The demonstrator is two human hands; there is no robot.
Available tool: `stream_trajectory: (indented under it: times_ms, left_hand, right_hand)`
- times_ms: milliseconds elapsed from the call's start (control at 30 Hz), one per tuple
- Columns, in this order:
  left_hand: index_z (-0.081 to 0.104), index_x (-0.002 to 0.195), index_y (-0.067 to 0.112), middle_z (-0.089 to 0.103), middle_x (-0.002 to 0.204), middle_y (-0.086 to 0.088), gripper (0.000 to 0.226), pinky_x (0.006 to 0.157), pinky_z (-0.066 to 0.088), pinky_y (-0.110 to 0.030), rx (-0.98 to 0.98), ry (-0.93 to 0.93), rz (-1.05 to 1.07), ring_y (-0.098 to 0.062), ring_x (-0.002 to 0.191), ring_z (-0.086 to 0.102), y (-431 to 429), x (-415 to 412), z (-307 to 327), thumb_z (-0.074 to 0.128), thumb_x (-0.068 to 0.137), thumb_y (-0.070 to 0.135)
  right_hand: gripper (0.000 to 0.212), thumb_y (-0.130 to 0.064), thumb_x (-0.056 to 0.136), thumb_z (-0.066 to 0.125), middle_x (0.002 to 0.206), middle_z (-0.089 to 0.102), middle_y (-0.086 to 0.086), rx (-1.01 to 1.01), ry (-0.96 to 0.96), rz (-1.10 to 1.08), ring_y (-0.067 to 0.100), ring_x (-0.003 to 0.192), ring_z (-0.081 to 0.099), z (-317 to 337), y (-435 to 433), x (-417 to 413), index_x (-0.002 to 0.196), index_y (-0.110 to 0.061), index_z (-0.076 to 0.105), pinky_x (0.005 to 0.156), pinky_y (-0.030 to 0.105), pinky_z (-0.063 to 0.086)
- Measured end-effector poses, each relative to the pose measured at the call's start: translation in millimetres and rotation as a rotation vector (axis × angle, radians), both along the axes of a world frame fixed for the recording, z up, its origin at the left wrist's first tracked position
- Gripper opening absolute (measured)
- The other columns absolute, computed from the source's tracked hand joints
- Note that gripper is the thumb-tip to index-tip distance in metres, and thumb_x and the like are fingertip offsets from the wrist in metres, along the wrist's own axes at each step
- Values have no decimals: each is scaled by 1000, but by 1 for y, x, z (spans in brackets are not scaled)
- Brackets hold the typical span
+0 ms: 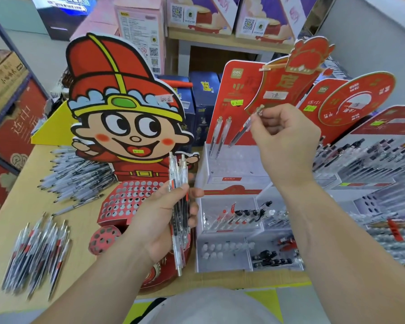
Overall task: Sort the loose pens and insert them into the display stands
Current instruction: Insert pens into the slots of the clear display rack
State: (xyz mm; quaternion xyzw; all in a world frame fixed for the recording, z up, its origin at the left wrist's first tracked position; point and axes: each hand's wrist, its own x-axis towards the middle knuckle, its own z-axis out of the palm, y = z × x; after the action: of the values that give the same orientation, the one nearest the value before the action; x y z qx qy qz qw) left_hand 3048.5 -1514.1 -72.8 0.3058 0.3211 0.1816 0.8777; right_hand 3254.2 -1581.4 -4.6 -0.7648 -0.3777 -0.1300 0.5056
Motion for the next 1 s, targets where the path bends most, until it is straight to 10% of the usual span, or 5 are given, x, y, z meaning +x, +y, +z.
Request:
stream_trajectory:
  times_ms: [1000]
  left_hand:
    - [56,123,12,66,95,-15,24,47,44,-29,-9,-35,-7,-20,61,52,-2,-1,0,55,99,12]
  right_hand:
    - [12,-21,86,73,67,63,-13,-230,59,17,7,63,61,-17,20,-3,78,-14,70,64,32,53]
